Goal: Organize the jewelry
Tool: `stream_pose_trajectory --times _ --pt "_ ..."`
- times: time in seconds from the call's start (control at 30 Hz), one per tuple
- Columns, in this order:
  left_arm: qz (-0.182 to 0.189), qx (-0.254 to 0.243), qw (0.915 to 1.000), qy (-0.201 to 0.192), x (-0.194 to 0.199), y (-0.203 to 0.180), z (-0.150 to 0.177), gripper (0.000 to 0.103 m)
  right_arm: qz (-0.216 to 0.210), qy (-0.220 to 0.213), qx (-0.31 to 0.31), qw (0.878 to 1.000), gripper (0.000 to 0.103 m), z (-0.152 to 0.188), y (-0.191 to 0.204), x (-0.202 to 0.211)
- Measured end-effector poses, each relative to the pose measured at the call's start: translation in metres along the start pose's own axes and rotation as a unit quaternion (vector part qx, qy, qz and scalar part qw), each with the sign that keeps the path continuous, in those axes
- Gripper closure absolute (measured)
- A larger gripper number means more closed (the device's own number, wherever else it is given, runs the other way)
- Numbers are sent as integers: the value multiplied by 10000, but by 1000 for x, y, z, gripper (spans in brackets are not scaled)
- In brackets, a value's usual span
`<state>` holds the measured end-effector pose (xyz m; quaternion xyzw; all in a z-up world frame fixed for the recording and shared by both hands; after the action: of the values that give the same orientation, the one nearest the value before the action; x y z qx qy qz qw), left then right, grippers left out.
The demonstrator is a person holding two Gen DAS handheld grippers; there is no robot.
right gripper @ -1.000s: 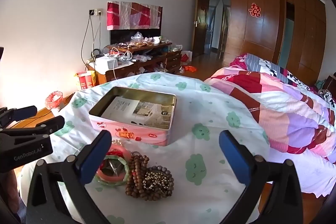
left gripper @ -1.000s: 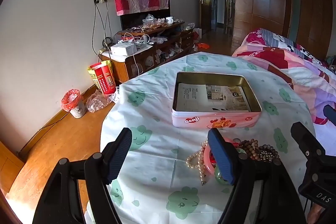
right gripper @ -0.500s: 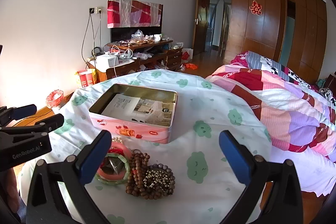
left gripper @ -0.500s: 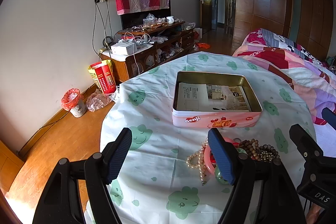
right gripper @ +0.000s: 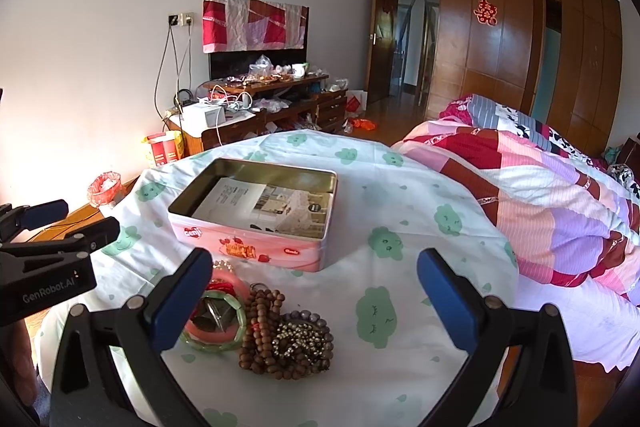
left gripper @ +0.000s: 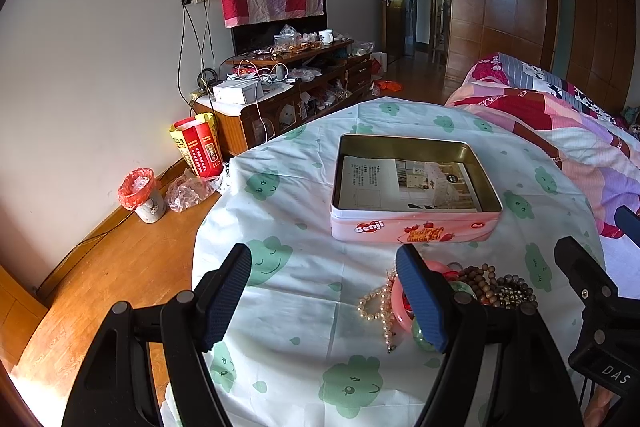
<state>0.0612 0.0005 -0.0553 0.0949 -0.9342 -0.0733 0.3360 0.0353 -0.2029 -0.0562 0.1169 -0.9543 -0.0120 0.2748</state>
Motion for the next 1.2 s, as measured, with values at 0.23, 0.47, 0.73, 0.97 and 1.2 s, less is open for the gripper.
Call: stream_pose_trajectory --times 0.23,0.47,0.73,0.97,1.2 --pt "-6 4 10000 8 -2 1 1 28 -10 12 -18 10000 0 0 0 0" --pt "-15 13 10000 46 -7 3 5 28 -24 38 -48 10000 0 4 -2 -3" --pt "-40 17 10000 80 -10 2 6 28 -23 45 -51 10000 0 4 -1 -4" --pt "-50 24 9999 107 -11 4 7 28 -32 50 -62 10000 0 4 -2 -4" --pt "-51 20 9999 120 -11 4 8 28 -36 60 -66 10000 0 4 -2 -4"
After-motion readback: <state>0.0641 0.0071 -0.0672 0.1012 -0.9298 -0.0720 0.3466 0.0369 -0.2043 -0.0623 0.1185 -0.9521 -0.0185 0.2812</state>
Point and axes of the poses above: each gripper's, at about its wrist camera, not at the fingertips, and x roughly against the way its jaws point, y to its left, z to its underside, the point moved 8 cm from there along -x, roughly the way its jaws point, and after that the axes turned 14 degrees about -z, right-handed, at the moved point
